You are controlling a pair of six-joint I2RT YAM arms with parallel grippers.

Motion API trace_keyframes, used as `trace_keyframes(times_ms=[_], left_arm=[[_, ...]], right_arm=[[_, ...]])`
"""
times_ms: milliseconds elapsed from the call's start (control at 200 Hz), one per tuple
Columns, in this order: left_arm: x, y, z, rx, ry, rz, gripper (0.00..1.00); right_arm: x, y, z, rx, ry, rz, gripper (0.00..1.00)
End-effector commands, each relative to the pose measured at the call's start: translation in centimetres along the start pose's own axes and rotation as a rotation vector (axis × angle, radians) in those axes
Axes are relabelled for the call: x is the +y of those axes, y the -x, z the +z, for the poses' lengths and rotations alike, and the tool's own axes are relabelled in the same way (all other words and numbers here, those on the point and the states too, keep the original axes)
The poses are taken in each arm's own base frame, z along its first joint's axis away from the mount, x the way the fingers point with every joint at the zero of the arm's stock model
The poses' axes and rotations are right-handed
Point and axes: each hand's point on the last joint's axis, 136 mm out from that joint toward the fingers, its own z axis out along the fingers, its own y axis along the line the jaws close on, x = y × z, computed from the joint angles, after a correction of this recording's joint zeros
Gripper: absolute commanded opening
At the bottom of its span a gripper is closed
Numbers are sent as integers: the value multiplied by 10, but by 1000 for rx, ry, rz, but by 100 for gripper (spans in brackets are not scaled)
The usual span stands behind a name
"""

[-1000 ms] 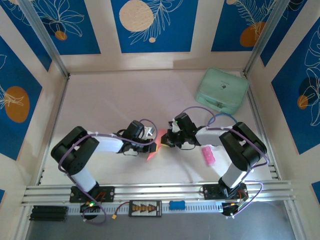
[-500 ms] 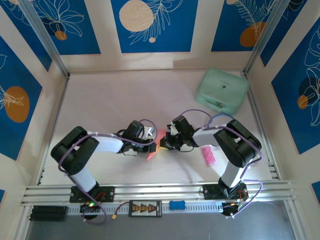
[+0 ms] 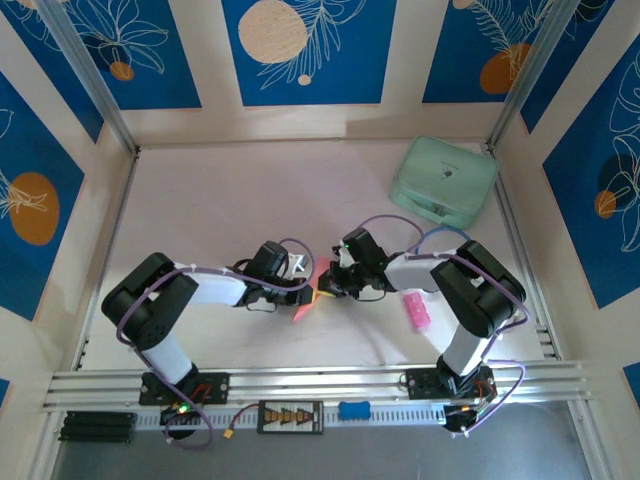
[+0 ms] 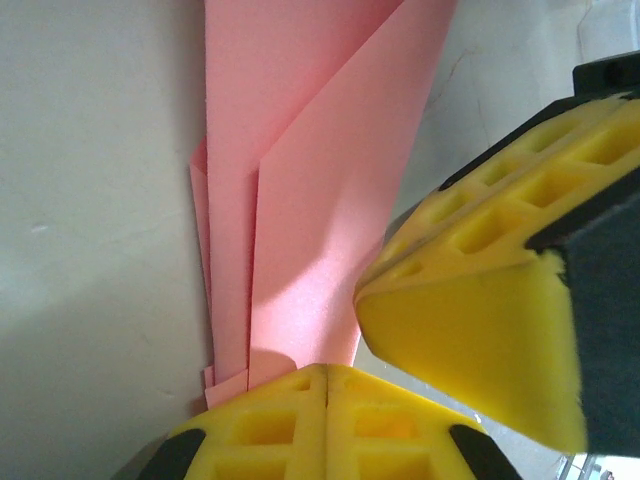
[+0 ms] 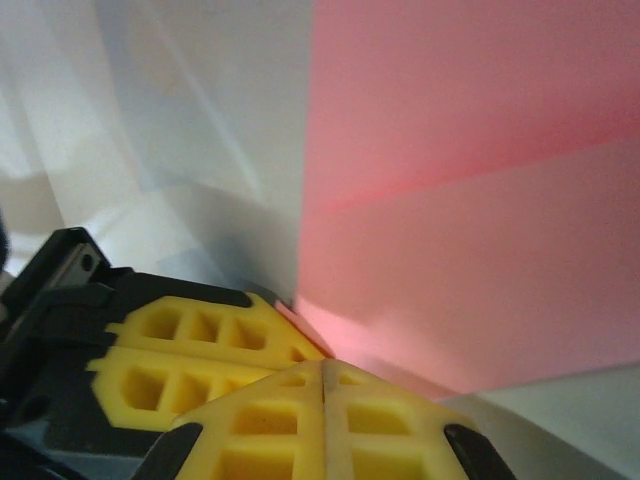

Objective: Fold a paper plane with a square sheet of paper (pick it up from the middle)
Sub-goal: Fold the wing for the fifth time at the center of the table.

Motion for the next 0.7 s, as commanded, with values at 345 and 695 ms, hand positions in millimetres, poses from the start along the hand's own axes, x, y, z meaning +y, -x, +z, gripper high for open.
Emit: trace_keyframes(times_ms=[345, 695], left_arm=[[33, -46, 1, 137, 110, -94, 0], [33, -46, 0, 139, 110, -95, 0]], right_arm=[[-34, 4, 2, -12, -70, 75, 3], [-19, 64, -36, -134, 13, 38, 5]])
